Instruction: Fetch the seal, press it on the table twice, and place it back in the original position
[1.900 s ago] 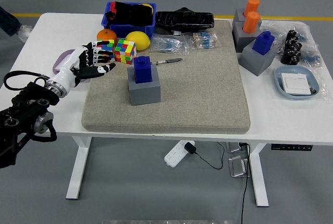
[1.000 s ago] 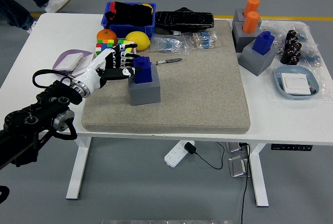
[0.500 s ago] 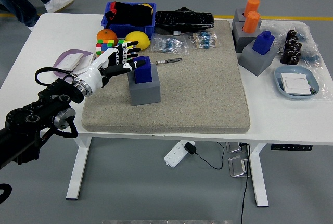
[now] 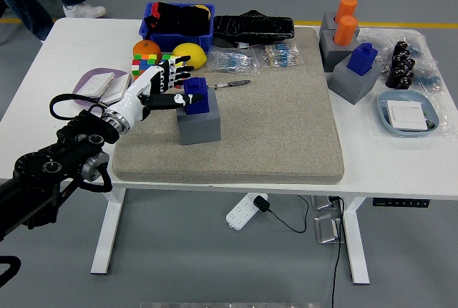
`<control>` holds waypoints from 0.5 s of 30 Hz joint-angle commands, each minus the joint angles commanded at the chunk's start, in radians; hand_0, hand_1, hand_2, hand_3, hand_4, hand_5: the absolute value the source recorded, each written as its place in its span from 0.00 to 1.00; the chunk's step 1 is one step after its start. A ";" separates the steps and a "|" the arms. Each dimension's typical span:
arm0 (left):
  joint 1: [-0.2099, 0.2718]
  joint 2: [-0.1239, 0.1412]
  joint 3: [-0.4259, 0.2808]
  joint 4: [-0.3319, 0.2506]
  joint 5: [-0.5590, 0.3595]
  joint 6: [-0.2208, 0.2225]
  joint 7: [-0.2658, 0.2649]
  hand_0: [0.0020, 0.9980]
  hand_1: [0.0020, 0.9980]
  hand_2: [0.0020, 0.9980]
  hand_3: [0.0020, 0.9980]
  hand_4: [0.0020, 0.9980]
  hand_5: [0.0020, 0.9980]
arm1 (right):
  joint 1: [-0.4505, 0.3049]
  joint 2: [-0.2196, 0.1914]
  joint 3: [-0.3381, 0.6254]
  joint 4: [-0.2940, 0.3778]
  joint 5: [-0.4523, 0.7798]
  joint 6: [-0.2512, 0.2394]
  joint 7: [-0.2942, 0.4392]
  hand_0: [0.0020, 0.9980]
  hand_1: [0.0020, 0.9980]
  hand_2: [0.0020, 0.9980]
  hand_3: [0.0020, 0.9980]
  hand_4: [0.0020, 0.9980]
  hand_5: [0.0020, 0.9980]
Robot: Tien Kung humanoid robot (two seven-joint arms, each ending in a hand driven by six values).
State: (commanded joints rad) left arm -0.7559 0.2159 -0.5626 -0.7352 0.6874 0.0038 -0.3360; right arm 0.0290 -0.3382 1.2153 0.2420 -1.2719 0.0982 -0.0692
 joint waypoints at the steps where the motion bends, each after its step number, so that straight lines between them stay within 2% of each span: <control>1: 0.001 -0.001 0.000 0.000 0.001 0.002 -0.001 0.81 0.77 0.72 0.88 0.84 0.00 | 0.000 0.000 -0.001 0.000 0.001 0.000 0.000 0.76 0.67 0.65 0.61 0.76 0.48; 12: 0.018 -0.016 -0.016 0.010 -0.006 0.005 0.003 0.81 0.77 0.72 0.88 0.83 0.00 | -0.004 0.000 -0.010 0.000 0.003 0.002 0.002 0.76 0.67 0.65 0.61 0.76 0.48; 13: 0.019 -0.017 -0.018 0.010 -0.005 0.005 0.004 0.82 0.78 0.74 0.88 0.80 0.00 | -0.004 0.000 -0.010 0.000 0.003 0.002 0.002 0.76 0.67 0.65 0.61 0.77 0.48; 15: 0.022 -0.019 -0.019 0.012 0.000 0.007 0.006 0.82 0.78 0.74 0.88 0.80 0.00 | -0.004 0.001 -0.009 0.000 0.002 0.002 0.002 0.76 0.67 0.65 0.61 0.77 0.48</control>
State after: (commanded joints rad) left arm -0.7339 0.1966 -0.5821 -0.7237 0.6872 0.0103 -0.3299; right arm 0.0251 -0.3373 1.2063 0.2424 -1.2697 0.1003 -0.0674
